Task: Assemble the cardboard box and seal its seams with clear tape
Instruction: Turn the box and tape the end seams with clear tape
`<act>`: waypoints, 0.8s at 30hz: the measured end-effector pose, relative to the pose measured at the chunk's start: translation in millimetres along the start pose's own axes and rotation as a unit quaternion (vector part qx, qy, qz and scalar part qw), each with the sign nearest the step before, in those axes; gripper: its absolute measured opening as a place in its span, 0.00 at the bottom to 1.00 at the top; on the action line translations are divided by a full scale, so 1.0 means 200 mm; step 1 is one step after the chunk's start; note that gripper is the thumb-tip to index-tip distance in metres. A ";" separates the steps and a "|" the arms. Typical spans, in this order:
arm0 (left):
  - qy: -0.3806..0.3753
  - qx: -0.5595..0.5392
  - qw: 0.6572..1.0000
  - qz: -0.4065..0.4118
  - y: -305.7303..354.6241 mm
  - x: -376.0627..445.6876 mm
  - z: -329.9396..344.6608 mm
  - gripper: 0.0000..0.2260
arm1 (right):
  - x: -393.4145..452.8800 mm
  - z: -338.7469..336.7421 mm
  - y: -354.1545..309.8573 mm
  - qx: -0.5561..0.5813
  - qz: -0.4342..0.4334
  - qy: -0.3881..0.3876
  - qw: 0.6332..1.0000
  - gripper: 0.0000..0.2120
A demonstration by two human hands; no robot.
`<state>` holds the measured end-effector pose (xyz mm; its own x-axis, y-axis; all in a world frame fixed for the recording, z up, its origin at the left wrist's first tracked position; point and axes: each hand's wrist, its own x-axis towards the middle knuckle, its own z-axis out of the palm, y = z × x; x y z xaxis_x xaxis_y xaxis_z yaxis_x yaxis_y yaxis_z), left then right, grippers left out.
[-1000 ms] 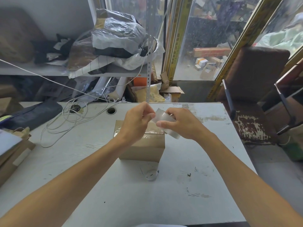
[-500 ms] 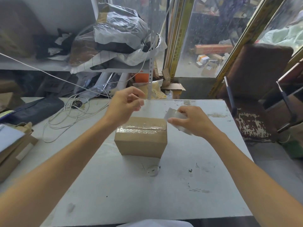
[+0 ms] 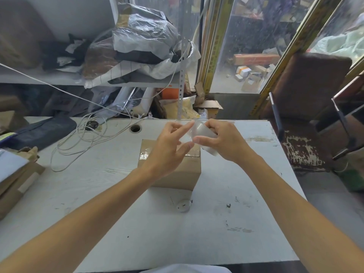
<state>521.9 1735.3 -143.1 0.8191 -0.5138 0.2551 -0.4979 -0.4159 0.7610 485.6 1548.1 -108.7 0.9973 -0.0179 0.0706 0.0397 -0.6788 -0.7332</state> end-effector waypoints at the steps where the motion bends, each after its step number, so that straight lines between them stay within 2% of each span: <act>1: 0.001 -0.006 1.000 0.000 0.00 0.00 0.01 0.23 | 0.00 0.00 0.00 -0.007 -0.006 0.000 1.000 0.17; 8: 0.025 -0.032 0.999 -0.034 0.01 0.05 -0.01 0.20 | 0.01 0.01 0.02 -0.030 -0.012 -0.029 0.999 0.16; 14: 0.118 -0.081 0.987 -0.071 0.01 0.08 -0.01 0.10 | 0.01 0.02 0.01 -0.038 -0.012 -0.056 0.998 0.18; 18: 0.150 -0.112 0.979 -0.078 0.02 0.08 -0.01 0.06 | 0.00 0.01 0.01 -0.046 -0.022 -0.066 0.997 0.19; 24: 0.152 -0.135 0.972 -0.122 0.01 0.08 -0.01 0.03 | -0.02 0.04 0.01 -0.038 -0.032 -0.077 0.996 0.19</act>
<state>533.9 1728.2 -136.3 0.9698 -0.1633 0.1810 -0.2197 -0.2634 0.9393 481.9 1552.0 -115.7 0.9906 0.1363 0.0061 0.1044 -0.7288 -0.6767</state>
